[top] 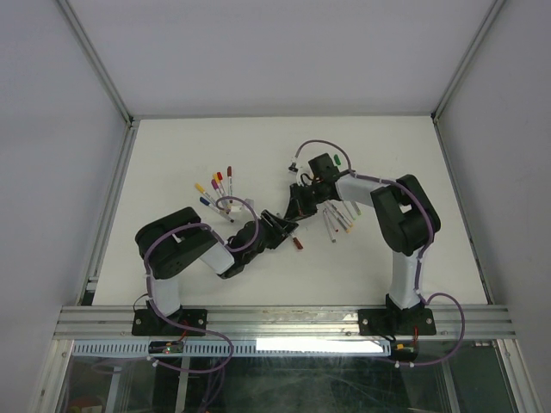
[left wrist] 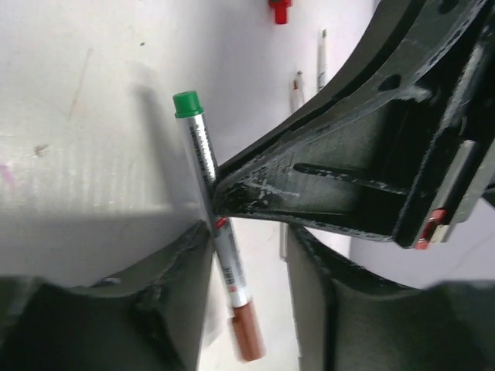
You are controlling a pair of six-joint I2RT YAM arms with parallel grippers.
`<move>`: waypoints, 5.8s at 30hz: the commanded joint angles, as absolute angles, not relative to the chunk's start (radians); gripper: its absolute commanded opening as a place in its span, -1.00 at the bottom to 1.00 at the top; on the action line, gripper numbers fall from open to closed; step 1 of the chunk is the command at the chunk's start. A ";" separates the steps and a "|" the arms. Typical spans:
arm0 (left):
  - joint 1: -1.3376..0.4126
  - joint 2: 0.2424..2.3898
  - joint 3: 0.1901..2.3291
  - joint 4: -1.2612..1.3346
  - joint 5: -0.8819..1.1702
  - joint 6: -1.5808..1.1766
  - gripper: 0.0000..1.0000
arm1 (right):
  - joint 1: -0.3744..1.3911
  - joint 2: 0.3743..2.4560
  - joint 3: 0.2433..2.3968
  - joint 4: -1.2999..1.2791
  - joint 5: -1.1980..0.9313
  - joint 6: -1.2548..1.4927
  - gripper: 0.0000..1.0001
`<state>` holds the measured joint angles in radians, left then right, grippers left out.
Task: Open the pen caps
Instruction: Pick up the pen from the center of the board, then open the pen cap from the pen.
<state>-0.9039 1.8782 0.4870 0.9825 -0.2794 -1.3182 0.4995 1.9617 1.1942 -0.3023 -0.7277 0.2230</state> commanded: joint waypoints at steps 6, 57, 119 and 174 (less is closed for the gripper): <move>-0.904 1.899 0.492 0.918 -0.293 -1.316 -0.73 | 0.494 1.964 1.183 -0.248 -0.788 0.265 -1.00; -0.638 1.446 0.557 0.470 0.649 -0.487 -1.00 | 0.399 1.278 1.072 -0.936 -1.129 -1.534 0.84; -0.657 1.552 0.802 0.110 0.742 -0.308 -0.31 | 0.976 1.345 0.871 -0.490 -0.172 -1.541 -1.00; -0.802 1.052 0.160 1.062 -0.334 -1.030 0.98 | 0.649 1.271 0.902 -0.308 -0.385 -0.510 -1.00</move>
<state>-0.7769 1.0210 0.1139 1.0355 -0.2722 -1.0035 0.6559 1.2697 0.8490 -0.3779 -0.3992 -0.5537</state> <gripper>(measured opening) 0.990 0.140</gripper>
